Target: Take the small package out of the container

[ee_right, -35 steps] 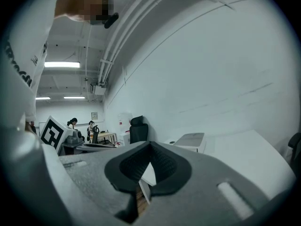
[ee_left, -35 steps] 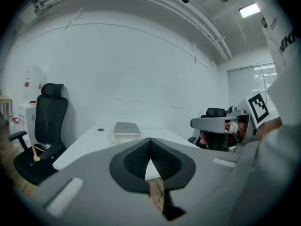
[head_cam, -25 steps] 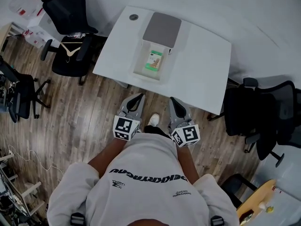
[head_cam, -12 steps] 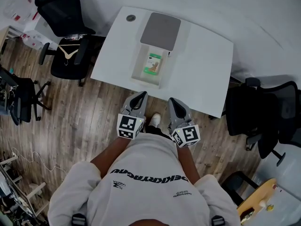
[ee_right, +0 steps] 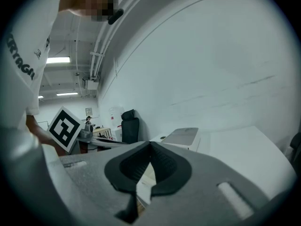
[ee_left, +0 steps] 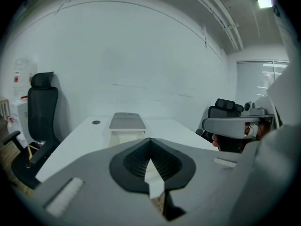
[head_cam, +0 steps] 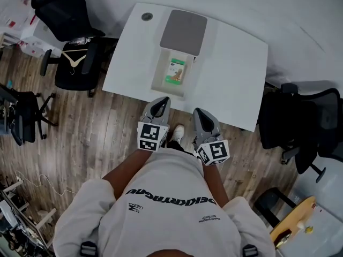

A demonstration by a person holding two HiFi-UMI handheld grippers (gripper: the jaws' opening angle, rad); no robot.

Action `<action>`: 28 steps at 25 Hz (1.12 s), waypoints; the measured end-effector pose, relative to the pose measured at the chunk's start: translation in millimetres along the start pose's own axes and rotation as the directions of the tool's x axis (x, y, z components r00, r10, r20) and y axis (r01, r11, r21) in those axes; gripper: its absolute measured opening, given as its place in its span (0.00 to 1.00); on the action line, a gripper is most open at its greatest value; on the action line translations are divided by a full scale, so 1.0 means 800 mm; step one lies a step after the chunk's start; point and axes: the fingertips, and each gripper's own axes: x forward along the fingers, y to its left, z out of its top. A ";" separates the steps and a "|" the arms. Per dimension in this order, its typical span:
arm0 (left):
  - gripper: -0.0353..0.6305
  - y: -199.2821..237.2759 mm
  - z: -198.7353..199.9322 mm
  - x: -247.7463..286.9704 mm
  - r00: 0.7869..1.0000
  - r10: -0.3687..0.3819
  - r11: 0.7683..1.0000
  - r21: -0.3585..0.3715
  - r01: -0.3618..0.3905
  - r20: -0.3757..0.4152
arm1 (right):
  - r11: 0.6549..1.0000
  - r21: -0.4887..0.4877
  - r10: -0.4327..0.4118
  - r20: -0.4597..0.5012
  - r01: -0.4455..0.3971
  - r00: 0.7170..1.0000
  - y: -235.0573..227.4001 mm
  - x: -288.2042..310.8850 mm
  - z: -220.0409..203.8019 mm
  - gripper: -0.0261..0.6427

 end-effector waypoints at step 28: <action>0.22 0.061 -0.026 0.129 0.975 0.049 0.995 -0.077 -0.067 -0.215 | 0.997 0.058 -0.044 -0.042 0.046 0.998 -0.057 0.055 -0.019 0.04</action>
